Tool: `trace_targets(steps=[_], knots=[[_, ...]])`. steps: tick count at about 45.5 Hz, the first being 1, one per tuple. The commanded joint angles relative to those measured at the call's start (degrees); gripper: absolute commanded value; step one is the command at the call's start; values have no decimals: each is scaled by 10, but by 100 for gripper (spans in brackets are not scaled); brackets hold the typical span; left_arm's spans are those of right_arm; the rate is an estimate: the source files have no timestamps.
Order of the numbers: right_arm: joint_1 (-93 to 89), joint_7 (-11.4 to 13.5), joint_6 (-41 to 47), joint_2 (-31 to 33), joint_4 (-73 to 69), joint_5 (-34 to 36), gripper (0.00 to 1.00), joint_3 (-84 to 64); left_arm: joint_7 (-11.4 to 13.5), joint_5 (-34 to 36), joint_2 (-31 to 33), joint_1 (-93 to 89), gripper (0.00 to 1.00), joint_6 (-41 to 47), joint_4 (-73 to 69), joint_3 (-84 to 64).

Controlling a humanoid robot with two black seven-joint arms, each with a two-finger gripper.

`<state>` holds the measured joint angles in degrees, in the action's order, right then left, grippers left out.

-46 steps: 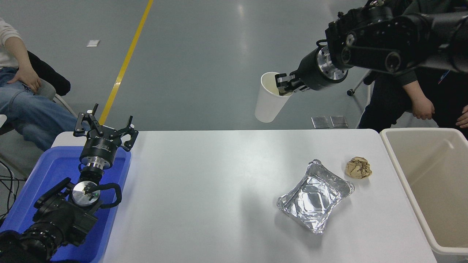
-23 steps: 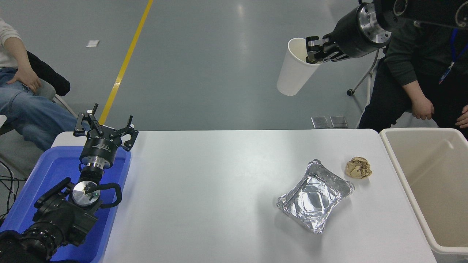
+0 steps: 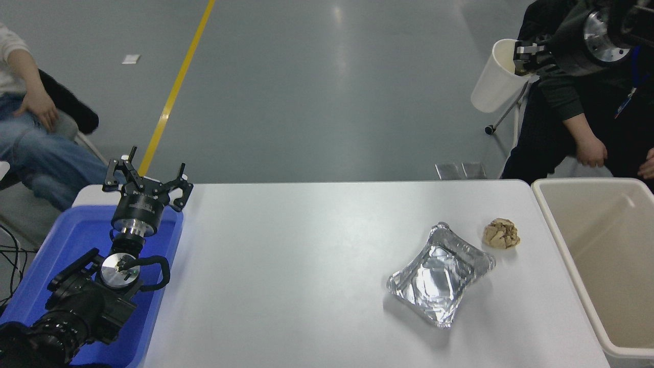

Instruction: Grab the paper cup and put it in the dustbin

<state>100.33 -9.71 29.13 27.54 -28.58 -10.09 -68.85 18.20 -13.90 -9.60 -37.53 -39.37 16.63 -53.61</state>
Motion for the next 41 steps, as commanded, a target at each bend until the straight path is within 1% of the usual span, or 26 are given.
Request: trace_targets(steps=[1, 6, 9, 11, 16, 18, 20, 27, 36, 41], knots=[[-184, 2, -11, 64, 198, 48, 0, 23, 0, 0, 0, 0, 99, 0, 0, 0], [-263, 13, -53, 83, 234, 72, 0, 47, 0, 0, 0, 0, 99, 0, 0, 0], [-294, 26, -89, 102, 234, 72, 0, 78, 0, 0, 0, 0, 99, 0, 1, 0], [-316, 40, -111, 113, 234, 72, 0, 106, 0, 0, 0, 0, 99, 0, 0, 0], [-380, 86, -153, 123, 234, 73, 0, 208, 0, 0, 0, 0, 99, 0, 0, 0], [-407, 101, -169, 123, 234, 73, 0, 257, 0, 0, 0, 0, 99, 0, 0, 0], [-441, 109, -186, 122, 234, 73, 0, 301, 0, 0, 0, 0, 99, 0, 1, 0], [-549, 111, -274, 106, 233, 75, 0, 400, 0, 0, 0, -1, 99, 0, 0, 0], [-623, 109, -366, 37, 233, 76, 0, 463, 0, 0, 0, 0, 99, 0, 1, 0], [-642, 109, -397, -1, 233, 75, 0, 496, 0, 0, 0, 0, 99, 0, 1, 0]])
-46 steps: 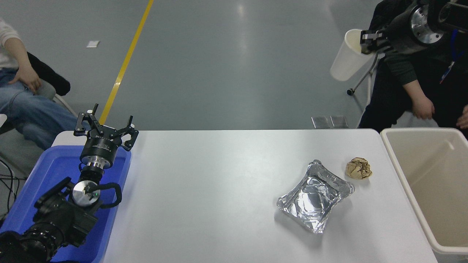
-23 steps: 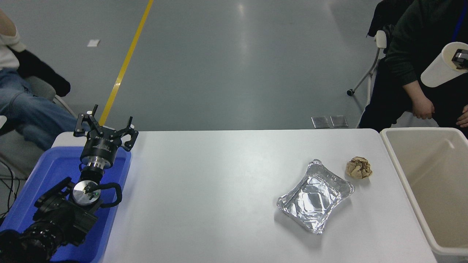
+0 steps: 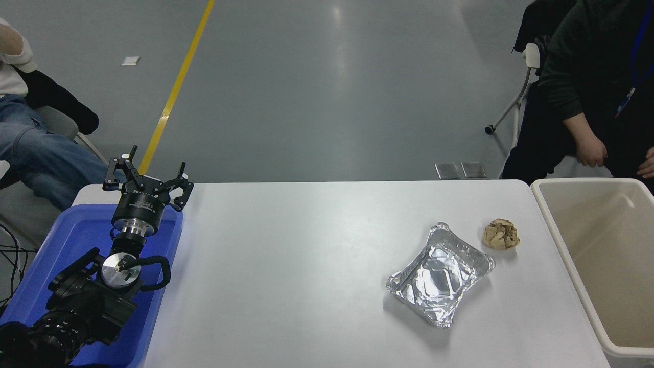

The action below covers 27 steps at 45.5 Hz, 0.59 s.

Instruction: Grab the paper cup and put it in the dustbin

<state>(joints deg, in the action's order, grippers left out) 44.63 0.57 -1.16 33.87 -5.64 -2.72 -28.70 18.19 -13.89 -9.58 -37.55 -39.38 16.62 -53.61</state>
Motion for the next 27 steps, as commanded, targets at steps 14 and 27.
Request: trace_targets(steps=[14, 27], knots=[[-109, 6, -124, -139, 4, 2, 0, 104, 0, 0, 0, 0, 99, 0, 0, 0], [-110, 6, -134, -150, 4, 2, 0, 105, 0, 0, 0, 0, 99, 0, 1, 0]])
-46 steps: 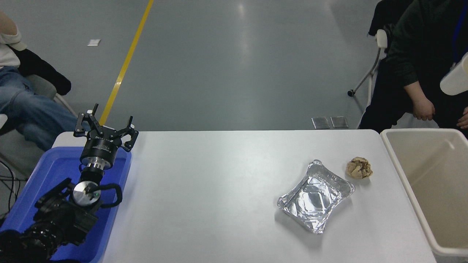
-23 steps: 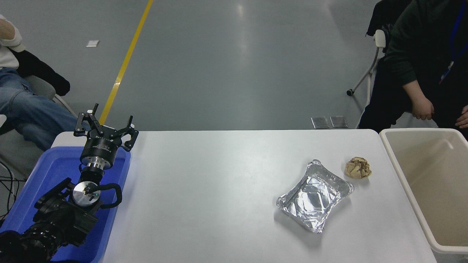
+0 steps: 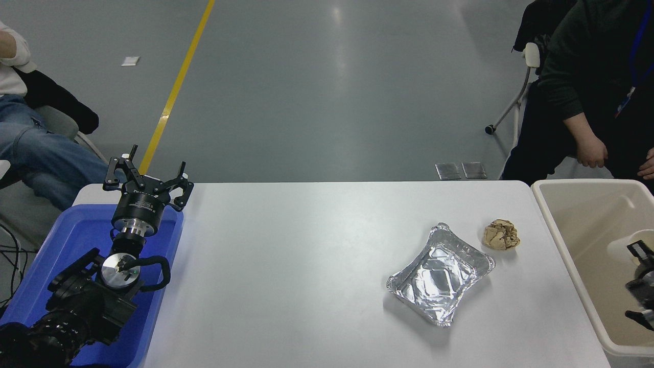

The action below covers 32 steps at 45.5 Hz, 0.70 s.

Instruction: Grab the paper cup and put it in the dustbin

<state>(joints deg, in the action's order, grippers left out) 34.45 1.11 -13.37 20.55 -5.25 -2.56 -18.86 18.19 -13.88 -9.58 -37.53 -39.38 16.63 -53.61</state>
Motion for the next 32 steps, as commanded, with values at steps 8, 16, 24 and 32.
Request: trace_targets(steps=[8, 16, 24, 32], knots=[[-10, 1, -16, -13, 0, -1, 56, 6, 0, 0, 0, 0, 99, 0, 0, 0], [-13, 1, -11, -1, -11, 1, 100, 5, 0, 0, 0, -1, 99, 0, 1, 0], [-3, 1, -6, 28, -42, -1, 100, 5, 0, 0, 0, -1, 99, 0, 0, 0], [67, 1, -6, 109, -112, -3, 100, -8, 0, 0, 0, 0, 99, 0, 0, 0]])
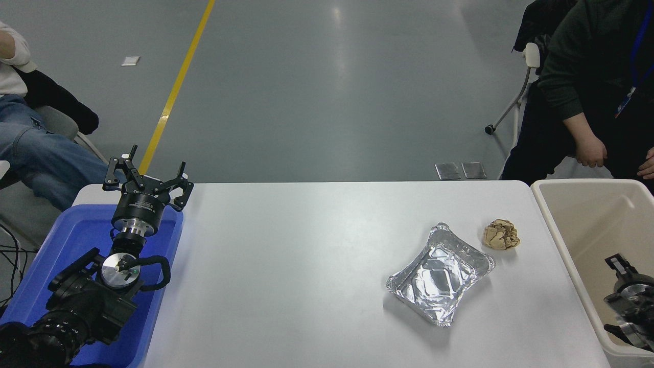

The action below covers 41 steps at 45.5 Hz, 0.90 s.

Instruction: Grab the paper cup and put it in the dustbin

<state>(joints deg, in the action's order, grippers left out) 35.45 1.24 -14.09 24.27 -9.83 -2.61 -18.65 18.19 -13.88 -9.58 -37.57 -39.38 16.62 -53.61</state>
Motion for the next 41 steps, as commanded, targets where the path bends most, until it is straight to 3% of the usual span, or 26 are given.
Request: trace_targets(steps=[1, 9, 20, 41], knots=[[67, 0, 1, 82, -74, -3, 100, -14, 0, 0, 0, 0, 99, 0, 0, 0], [181, 0, 2, 143, -129, -7, 100, -117, 0, 0, 0, 0, 99, 0, 0, 0], [372, 0, 4, 144, -172, -4, 100, -306, 0, 0, 0, 0, 99, 0, 1, 0], [609, 3, 143, -22, -230, -10, 100, -397, 0, 0, 0, 0, 99, 0, 0, 0]])
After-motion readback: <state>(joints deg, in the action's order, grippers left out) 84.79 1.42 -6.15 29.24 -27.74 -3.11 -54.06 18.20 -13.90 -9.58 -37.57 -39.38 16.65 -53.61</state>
